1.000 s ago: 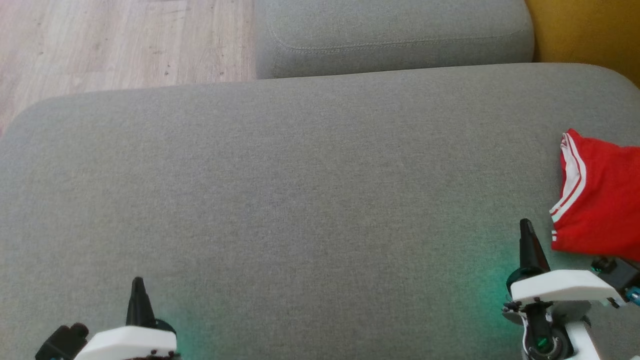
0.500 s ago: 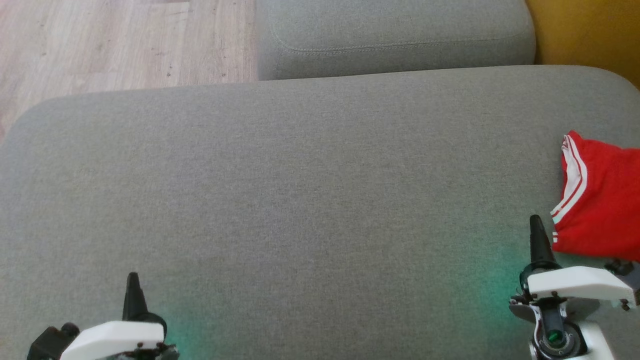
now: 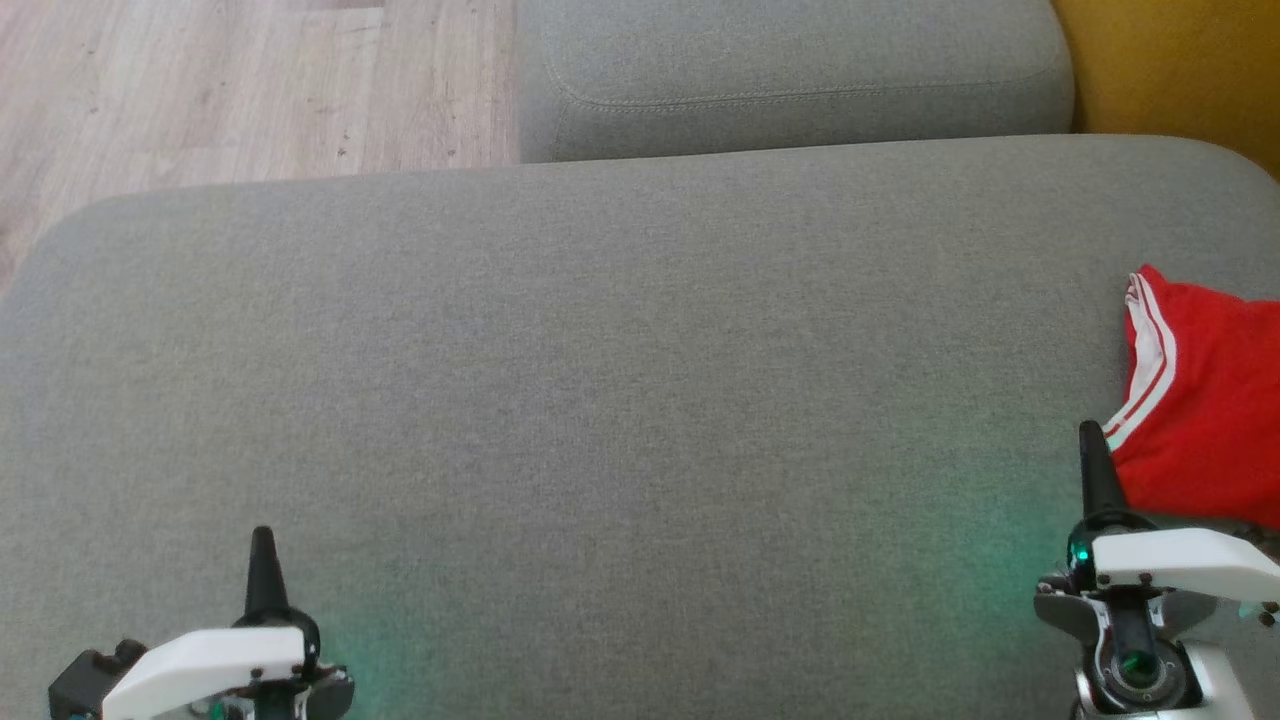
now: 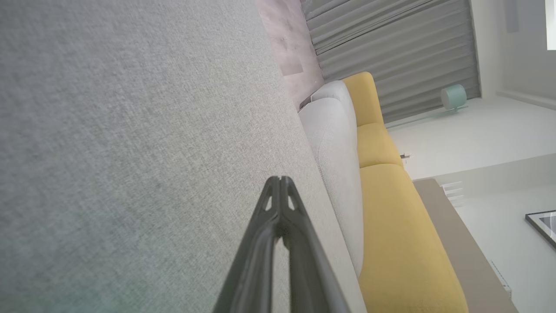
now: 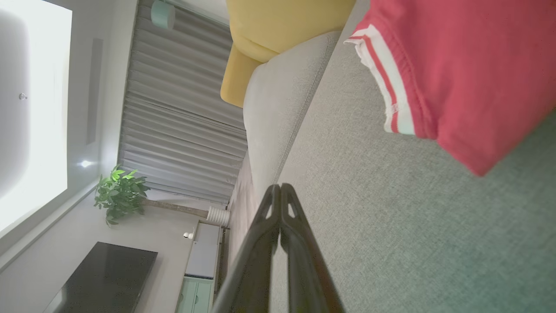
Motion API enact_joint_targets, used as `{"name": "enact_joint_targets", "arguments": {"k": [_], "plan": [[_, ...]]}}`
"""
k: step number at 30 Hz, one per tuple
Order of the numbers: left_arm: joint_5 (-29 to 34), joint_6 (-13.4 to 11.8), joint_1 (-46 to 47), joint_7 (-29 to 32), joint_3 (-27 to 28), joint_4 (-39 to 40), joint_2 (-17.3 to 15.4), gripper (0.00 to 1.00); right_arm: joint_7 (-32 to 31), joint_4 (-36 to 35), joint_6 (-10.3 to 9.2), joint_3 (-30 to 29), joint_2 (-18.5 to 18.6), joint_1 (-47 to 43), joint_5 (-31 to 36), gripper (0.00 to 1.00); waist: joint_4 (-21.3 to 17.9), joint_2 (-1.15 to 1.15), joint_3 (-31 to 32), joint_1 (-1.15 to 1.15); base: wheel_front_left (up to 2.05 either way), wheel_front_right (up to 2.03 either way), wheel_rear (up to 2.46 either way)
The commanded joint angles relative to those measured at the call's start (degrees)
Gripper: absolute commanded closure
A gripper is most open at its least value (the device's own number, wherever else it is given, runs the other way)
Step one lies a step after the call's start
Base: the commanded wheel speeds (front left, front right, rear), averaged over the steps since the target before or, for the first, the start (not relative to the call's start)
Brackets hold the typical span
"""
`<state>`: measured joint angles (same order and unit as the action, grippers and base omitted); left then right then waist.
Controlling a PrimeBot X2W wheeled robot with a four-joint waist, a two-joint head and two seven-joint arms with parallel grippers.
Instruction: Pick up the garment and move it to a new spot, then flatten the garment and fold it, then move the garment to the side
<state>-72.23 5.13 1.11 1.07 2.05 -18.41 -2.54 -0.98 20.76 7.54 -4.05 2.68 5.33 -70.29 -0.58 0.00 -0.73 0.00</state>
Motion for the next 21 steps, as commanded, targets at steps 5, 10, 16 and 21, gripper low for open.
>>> {"name": "enact_joint_targets", "arguments": {"k": [5, 10, 16, 21], "plan": [[-4.0, 0.7, 3.4, 1.2, 2.4, 2.4, -0.3, 1.0, -1.2, -3.1, -0.04, 0.2, 0.2, 1.3, -4.5, 1.0, 0.1, 0.0, 0.1, 0.0, 0.0, 0.0, 0.0], [-7.1, 1.1, 3.7, 2.0, 2.8, 2.8, -0.3, 1.0, -2.0, -3.8, -0.04, -0.3, 0.2, 1.2, -7.9, 1.0, 0.2, 0.0, 0.2, 0.0, 0.0, 0.0, 0.0], [-10.9, 1.4, 4.1, 3.0, 3.3, 3.2, -0.3, 1.0, -3.1, -4.7, -0.05, -1.0, 0.2, 1.1, -12.0, 1.0, 0.3, 0.0, 0.3, 0.0, 0.0, 0.0, 0.0], [-13.4, 1.7, 4.4, 3.7, 3.6, 3.5, -0.3, 1.0, -3.7, -5.2, -0.05, -1.4, 0.2, 1.0, -14.7, 1.0, 0.4, 0.0, 0.4, 0.0, 0.0, 0.0, 0.0]]}}
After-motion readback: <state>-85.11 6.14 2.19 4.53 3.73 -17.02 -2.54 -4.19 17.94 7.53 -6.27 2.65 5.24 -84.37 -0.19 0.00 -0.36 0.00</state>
